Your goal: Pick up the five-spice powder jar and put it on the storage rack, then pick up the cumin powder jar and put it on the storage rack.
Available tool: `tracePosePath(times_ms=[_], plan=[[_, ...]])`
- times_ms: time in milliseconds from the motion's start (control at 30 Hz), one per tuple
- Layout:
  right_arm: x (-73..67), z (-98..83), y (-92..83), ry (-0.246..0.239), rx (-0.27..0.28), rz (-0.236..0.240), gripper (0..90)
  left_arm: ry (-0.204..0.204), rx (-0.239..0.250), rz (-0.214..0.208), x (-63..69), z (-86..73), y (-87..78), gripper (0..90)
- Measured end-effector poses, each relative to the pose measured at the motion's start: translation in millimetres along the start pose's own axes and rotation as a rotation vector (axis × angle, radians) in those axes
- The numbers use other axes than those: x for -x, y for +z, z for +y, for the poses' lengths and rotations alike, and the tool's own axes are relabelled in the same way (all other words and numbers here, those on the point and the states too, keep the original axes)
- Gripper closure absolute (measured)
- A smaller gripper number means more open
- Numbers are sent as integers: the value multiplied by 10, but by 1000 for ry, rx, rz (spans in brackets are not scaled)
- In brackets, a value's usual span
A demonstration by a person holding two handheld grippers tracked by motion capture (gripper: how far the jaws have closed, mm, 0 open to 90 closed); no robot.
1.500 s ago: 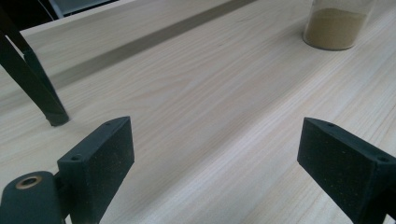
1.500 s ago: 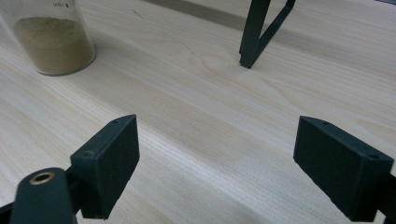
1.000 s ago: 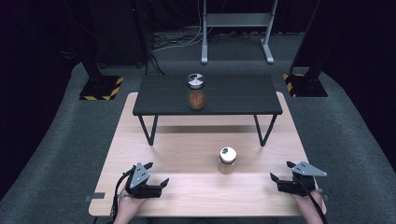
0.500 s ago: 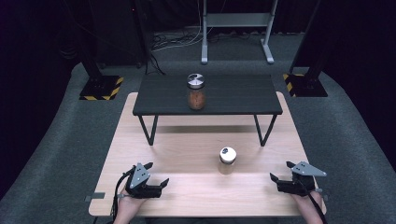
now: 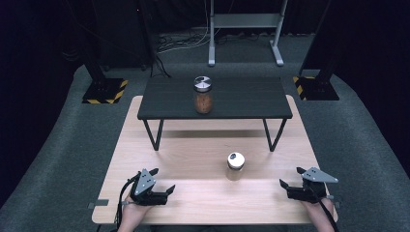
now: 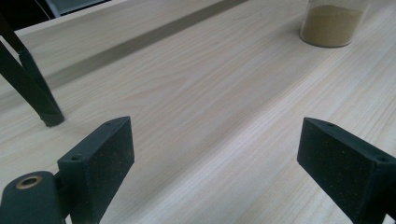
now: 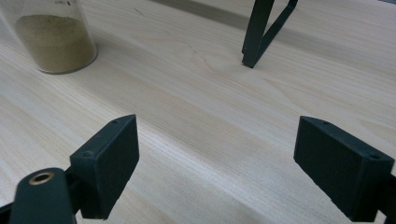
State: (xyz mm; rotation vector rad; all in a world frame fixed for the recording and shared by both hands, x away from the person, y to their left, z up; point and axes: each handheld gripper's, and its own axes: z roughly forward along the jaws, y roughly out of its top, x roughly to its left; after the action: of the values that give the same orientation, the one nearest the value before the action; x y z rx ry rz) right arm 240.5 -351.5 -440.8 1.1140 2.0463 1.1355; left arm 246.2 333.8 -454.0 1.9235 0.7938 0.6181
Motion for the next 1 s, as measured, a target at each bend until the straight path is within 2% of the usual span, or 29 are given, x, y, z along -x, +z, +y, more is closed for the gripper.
tracePosePath(times_ms=[533,867,1000], plan=[[2,-2,-8,-4,13,15,127,0,-4,0,-1,2,4,102],[3,-2,-36,-19,64,85,120,-1,-4,1,2,3,4,102],[11,29,-3,-24,74,143,112,-3,1,6,7,-2,-3,102]])
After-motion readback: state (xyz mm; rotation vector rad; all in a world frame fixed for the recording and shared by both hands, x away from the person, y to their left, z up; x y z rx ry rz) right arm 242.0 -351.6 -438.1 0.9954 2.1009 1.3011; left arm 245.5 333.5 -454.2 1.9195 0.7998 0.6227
